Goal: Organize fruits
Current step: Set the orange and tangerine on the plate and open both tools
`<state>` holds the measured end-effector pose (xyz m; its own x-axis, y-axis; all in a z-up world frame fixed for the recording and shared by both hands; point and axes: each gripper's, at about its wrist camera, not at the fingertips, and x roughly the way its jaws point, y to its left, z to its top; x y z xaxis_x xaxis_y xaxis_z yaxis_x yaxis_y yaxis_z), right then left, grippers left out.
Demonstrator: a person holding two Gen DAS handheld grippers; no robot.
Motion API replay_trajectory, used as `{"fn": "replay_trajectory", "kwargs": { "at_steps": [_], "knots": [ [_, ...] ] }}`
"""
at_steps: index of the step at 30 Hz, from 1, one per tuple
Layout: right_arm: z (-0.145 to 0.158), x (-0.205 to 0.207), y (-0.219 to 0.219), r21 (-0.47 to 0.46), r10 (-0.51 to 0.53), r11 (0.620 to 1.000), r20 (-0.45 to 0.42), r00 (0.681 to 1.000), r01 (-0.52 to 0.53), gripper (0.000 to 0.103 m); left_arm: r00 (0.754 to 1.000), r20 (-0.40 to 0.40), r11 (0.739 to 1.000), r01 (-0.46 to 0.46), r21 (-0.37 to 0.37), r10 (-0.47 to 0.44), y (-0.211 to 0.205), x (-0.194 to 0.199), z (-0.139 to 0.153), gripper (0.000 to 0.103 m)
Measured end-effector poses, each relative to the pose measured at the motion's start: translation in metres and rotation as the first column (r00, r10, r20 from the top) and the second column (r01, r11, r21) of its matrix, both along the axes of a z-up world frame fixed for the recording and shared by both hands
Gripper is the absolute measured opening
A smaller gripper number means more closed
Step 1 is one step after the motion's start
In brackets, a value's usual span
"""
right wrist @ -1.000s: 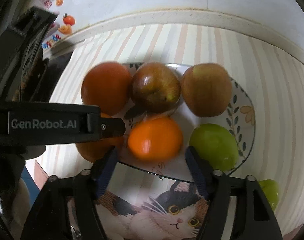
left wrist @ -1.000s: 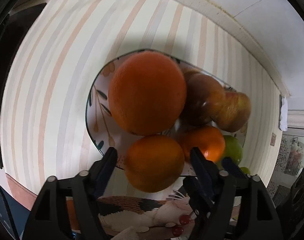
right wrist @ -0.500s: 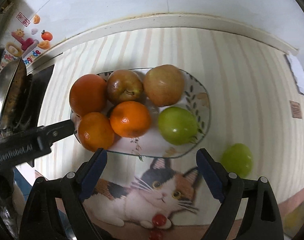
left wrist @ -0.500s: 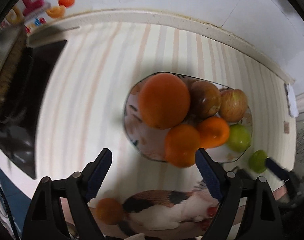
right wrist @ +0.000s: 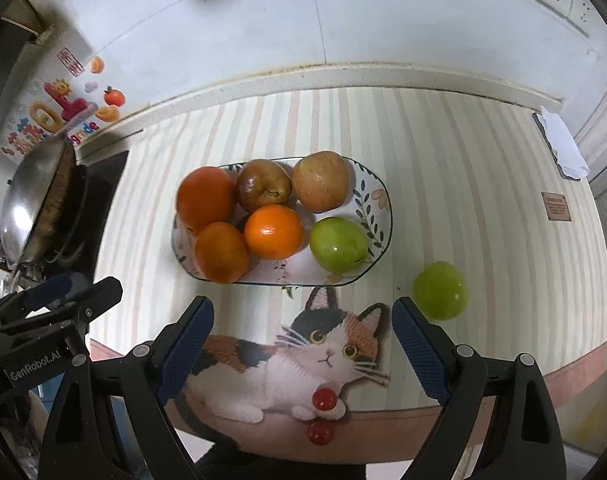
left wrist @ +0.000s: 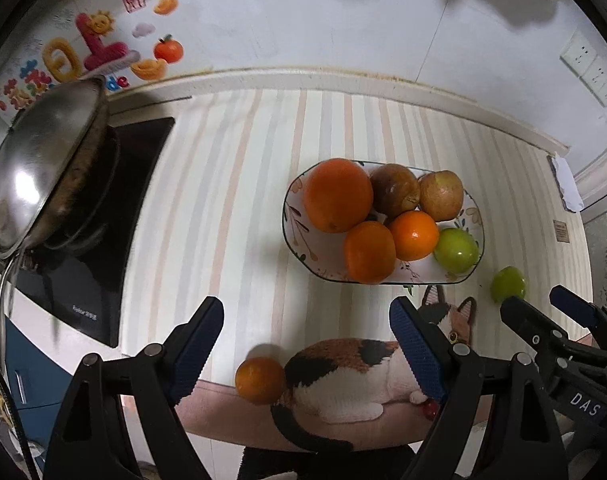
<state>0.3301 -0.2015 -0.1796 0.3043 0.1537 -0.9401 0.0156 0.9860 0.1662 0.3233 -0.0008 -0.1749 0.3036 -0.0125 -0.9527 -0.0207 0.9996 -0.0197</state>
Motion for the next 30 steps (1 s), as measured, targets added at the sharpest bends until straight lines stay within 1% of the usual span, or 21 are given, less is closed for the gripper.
{"fn": "replay_trajectory", "kwargs": {
  "at_steps": [3, 4, 8, 11, 14, 16, 20, 23, 24, 27, 30],
  "knots": [
    [0.013, -0.009, 0.001, -0.005, 0.007, 1.000, 0.018, 1.000, -0.007, 0.093, 1.000, 0.018, 1.000, -0.012, -0.002, 0.012, 0.002, -0.010, 0.010, 0.085],
    [0.017, -0.011, 0.002, -0.002, 0.011, 1.000, 0.022, 1.000, -0.011, 0.093, 0.999, 0.026, 1.000, -0.018, -0.011, 0.019, 0.003, -0.014, 0.014, 0.085],
    [0.031, -0.021, 0.006, 0.014, 0.017, 1.000, 0.034, 0.999, -0.017, 0.093, 0.998, 0.051, 1.000, -0.026, -0.008, 0.026, 0.004, -0.021, 0.024, 0.085],
    [0.036, -0.023, 0.006, 0.036, 0.018, 0.999, 0.044, 0.999, -0.019, 0.093, 0.998, 0.046, 0.999, -0.048, -0.024, 0.049, 0.007, -0.022, 0.023, 0.085],
    [0.035, -0.023, -0.002, 0.067, -0.006, 0.998, 0.043, 0.999, 0.003, 0.093, 0.996, 0.034, 0.996, -0.083, -0.029, 0.084, 0.010, -0.020, 0.016, 0.085],
    [0.027, -0.021, -0.014, 0.082, -0.041, 0.996, 0.026, 0.999, 0.039, 0.093, 0.995, 0.014, 0.994, -0.101, -0.035, 0.102, 0.010, -0.017, 0.007, 0.090],
    [-0.002, -0.015, -0.053, 0.093, -0.161, 0.982, -0.032, 0.986, 0.164, 0.093, 0.991, -0.003, 0.990, -0.136, -0.025, 0.136, 0.007, -0.009, -0.014, 0.090],
    [-0.035, -0.008, -0.095, 0.096, -0.274, 0.954, -0.097, 0.957, 0.283, 0.093, 0.986, -0.017, 0.987, -0.163, -0.002, 0.163, 0.004, -0.002, -0.033, 0.090],
    [-0.044, -0.006, -0.104, 0.098, -0.293, 0.948, -0.112, 0.949, 0.304, 0.093, 0.985, -0.022, 0.985, -0.173, 0.004, 0.173, 0.003, 0.000, -0.038, 0.090],
    [-0.082, 0.002, -0.136, 0.109, -0.367, 0.914, -0.192, 0.910, 0.391, 0.093, 0.980, -0.043, 0.981, -0.195, 0.018, 0.196, 0.001, 0.006, -0.053, 0.090],
    [-0.112, 0.008, -0.154, 0.109, -0.406, 0.891, -0.244, 0.881, 0.441, 0.093, 0.975, -0.073, 0.978, -0.206, 0.032, 0.208, -0.001, 0.011, -0.068, 0.090]
  ]
}}
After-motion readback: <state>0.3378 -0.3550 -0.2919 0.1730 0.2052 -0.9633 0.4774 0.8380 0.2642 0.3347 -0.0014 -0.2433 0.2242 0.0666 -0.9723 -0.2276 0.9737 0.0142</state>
